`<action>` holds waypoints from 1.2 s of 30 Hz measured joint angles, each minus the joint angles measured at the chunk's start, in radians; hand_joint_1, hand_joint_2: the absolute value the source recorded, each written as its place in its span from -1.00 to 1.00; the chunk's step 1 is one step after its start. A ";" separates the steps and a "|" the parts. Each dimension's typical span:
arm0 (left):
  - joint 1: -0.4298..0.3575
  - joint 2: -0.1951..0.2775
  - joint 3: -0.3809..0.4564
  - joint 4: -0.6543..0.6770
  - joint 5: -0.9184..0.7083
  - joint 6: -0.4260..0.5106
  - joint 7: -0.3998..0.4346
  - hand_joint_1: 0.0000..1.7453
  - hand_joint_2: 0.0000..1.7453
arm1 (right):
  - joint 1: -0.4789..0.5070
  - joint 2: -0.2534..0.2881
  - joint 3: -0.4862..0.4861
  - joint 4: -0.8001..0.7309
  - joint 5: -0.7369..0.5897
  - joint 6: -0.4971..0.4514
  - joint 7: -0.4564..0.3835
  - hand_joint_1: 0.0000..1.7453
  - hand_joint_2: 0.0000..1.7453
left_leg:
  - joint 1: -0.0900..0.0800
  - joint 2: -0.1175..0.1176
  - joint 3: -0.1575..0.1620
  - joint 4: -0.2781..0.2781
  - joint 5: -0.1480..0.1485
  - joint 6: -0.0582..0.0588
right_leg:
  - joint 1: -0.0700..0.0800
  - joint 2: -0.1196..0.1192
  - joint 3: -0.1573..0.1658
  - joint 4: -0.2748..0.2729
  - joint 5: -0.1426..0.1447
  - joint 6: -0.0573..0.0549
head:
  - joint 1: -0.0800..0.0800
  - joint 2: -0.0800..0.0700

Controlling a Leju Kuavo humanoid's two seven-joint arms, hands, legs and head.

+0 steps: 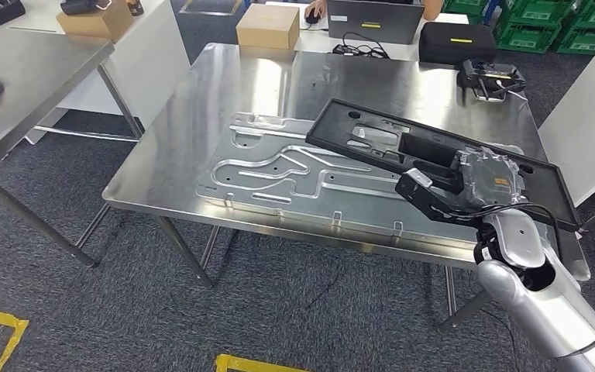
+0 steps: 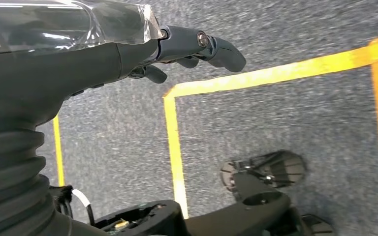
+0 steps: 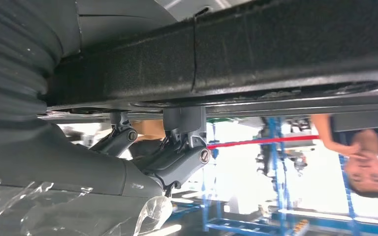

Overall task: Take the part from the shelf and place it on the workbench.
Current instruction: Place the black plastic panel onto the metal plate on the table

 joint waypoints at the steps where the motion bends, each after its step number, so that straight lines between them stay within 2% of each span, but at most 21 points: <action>1: -0.002 0.000 0.000 0.000 0.000 0.000 0.000 -1.00 1.00 | -0.001 0.005 0.005 -0.001 -0.001 0.003 -0.007 1.00 1.00 | -0.001 0.000 -0.002 0.009 -0.010 -0.007 | -0.002 0.001 0.014 -0.035 0.010 -0.005 | 0.000 0.000; 4: -0.005 0.001 0.000 0.000 0.000 -0.001 -0.001 -1.00 1.00 | -0.002 0.025 0.021 -0.005 -0.003 0.007 -0.017 1.00 1.00 | -0.003 -0.001 -0.007 0.019 -0.024 -0.016 | -0.003 0.005 0.018 -0.045 -0.003 -0.038 | -0.001 0.000; 6: -0.004 0.001 0.000 0.000 0.000 -0.001 -0.001 -1.00 1.00 | -0.004 0.038 0.030 -0.005 -0.003 0.007 -0.017 1.00 1.00 | 0.000 -0.001 -0.019 0.053 -0.043 -0.026 | -0.004 0.005 0.024 -0.046 -0.008 -0.049 | -0.001 0.000; 7: -0.004 0.002 0.000 0.000 0.000 -0.001 -0.002 -1.00 1.00 | -0.005 0.044 0.033 -0.005 -0.003 0.007 -0.019 1.00 1.00 | 0.004 -0.001 -0.041 0.098 -0.061 -0.033 | -0.005 0.005 0.027 -0.047 -0.010 -0.054 | -0.001 0.000; 9: -0.004 0.001 -0.001 0.000 0.000 -0.003 -0.002 -1.00 1.00 | -0.006 0.055 0.039 -0.005 -0.001 0.009 -0.032 1.00 1.00 | 0.011 -0.001 -0.118 0.231 -0.104 -0.044 | -0.004 0.006 0.032 -0.047 -0.016 -0.059 | -0.001 0.000; 11: -0.001 0.000 -0.001 0.000 0.000 -0.005 -0.002 -1.00 1.00 | -0.006 0.072 0.051 -0.004 0.012 0.014 -0.053 1.00 1.00 | 0.014 -0.001 -0.183 0.312 -0.107 -0.044 | -0.004 0.008 0.039 -0.047 -0.024 -0.061 | -0.001 0.000; 12: 0.000 0.000 -0.001 0.000 0.000 -0.005 -0.002 -1.00 1.00 | -0.006 0.083 0.059 -0.003 0.022 0.017 -0.065 1.00 1.00 | 0.014 -0.001 -0.190 0.299 -0.082 -0.040 | -0.003 0.010 0.045 -0.047 -0.028 -0.060 | -0.001 0.000; 13: 0.001 0.000 -0.001 0.000 0.000 -0.005 -0.003 -1.00 1.00 | -0.005 0.095 0.068 -0.002 0.033 0.020 -0.075 1.00 1.00 | 0.013 -0.001 -0.178 0.247 -0.041 -0.034 | -0.003 0.012 0.052 -0.048 -0.033 -0.059 | -0.002 0.000; 15: -0.002 0.000 -0.001 0.000 0.000 -0.005 -0.003 -1.00 1.00 | -0.008 0.117 0.082 0.001 0.046 0.021 -0.087 1.00 1.00 | 0.005 -0.002 -0.128 0.104 0.039 -0.015 | 0.000 0.014 0.069 -0.051 -0.044 -0.056 | -0.001 0.000; 16: -0.004 -0.001 -0.001 0.000 0.000 -0.004 -0.003 -1.00 1.00 | -0.013 0.125 0.086 0.003 0.043 0.019 -0.091 1.00 1.00 | 0.000 -0.001 -0.108 0.053 0.058 -0.008 | 0.000 0.014 0.075 -0.054 -0.049 -0.052 | -0.001 0.000; 20: -0.003 -0.005 -0.001 0.000 0.000 -0.004 0.001 -1.00 1.00 | -0.038 0.138 0.086 0.012 -0.049 -0.021 -0.118 1.00 1.00 | -0.007 -0.003 -0.080 0.010 0.055 -0.002 | -0.001 0.011 0.091 -0.069 -0.059 -0.031 | -0.001 0.000; 22: -0.004 -0.008 -0.001 0.000 0.000 -0.004 0.001 -1.00 1.00 | -0.059 0.139 0.082 0.015 -0.093 -0.030 -0.130 1.00 1.00 | -0.004 -0.004 -0.064 -0.003 0.053 0.008 | 0.002 0.006 0.074 -0.024 -0.083 -0.026 | 0.000 0.000; 25: -0.008 -0.013 -0.001 0.000 0.000 -0.004 0.001 -1.00 1.00 | -0.088 0.140 0.078 0.023 -0.120 -0.027 -0.135 1.00 1.00 | -0.011 -0.004 -0.047 -0.006 0.041 0.027 | 0.012 0.003 -0.037 0.173 -0.155 -0.030 | 0.000 0.000; 26: -0.008 -0.015 -0.001 0.000 0.000 -0.004 0.001 -1.00 1.00 | -0.092 0.140 0.078 0.026 -0.124 -0.025 -0.135 1.00 1.00 | -0.014 -0.006 -0.041 -0.006 0.036 0.030 | 0.016 0.003 -0.068 0.215 -0.158 -0.032 | 0.000 0.000; 27: -0.008 -0.016 -0.001 0.000 0.000 -0.004 0.001 -1.00 1.00 | -0.094 0.141 0.078 0.030 -0.126 -0.023 -0.135 1.00 1.00 | -0.017 -0.008 -0.034 -0.006 0.031 0.033 | 0.019 0.003 -0.079 0.216 -0.138 -0.035 | 0.000 0.000; 28: -0.007 -0.018 -0.001 0.000 0.000 -0.004 0.001 -1.00 1.00 | -0.098 0.143 0.078 0.034 -0.128 -0.021 -0.134 1.00 1.00 | -0.021 -0.010 -0.026 -0.005 0.025 0.034 | 0.022 0.003 -0.070 0.175 -0.100 -0.040 | 0.000 0.000; 30: -0.008 -0.020 -0.001 0.000 0.000 -0.004 0.001 -1.00 1.00 | -0.109 0.145 0.078 0.043 -0.130 -0.020 -0.131 1.00 1.00 | -0.027 -0.012 -0.008 -0.006 0.012 0.033 | 0.029 0.001 -0.014 0.029 -0.015 -0.055 | 0.000 0.000; 31: -0.009 -0.022 -0.001 0.000 0.000 -0.004 0.001 -1.00 1.00 | -0.116 0.147 0.078 0.047 -0.132 -0.020 -0.128 1.00 1.00 | -0.030 -0.012 -0.003 -0.005 0.006 0.032 | 0.034 -0.001 0.011 -0.031 0.010 -0.062 | 0.000 0.000; 32: -0.011 -0.023 -0.001 0.000 0.000 -0.004 0.001 -1.00 1.00 | -0.123 0.150 0.078 0.051 -0.134 -0.021 -0.124 1.00 1.00 | -0.032 -0.011 -0.002 -0.005 0.002 0.029 | 0.037 -0.002 0.026 -0.067 0.020 -0.068 | 0.000 0.000; 34: -0.013 -0.025 -0.001 0.000 0.000 -0.005 0.001 -1.00 1.00 | -0.134 0.153 0.078 0.060 -0.139 -0.023 -0.118 1.00 1.00 | -0.033 -0.010 -0.003 -0.005 -0.004 0.023 | 0.041 -0.003 0.031 -0.083 0.016 -0.074 | 0.000 0.000; 36: -0.012 -0.026 -0.001 0.000 0.000 -0.005 0.001 -1.00 1.00 | -0.140 0.153 0.077 0.067 -0.143 -0.024 -0.114 1.00 1.00 | -0.035 -0.009 -0.005 0.002 -0.013 0.013 | 0.034 -0.002 0.037 -0.089 0.015 -0.080 | 0.000 0.000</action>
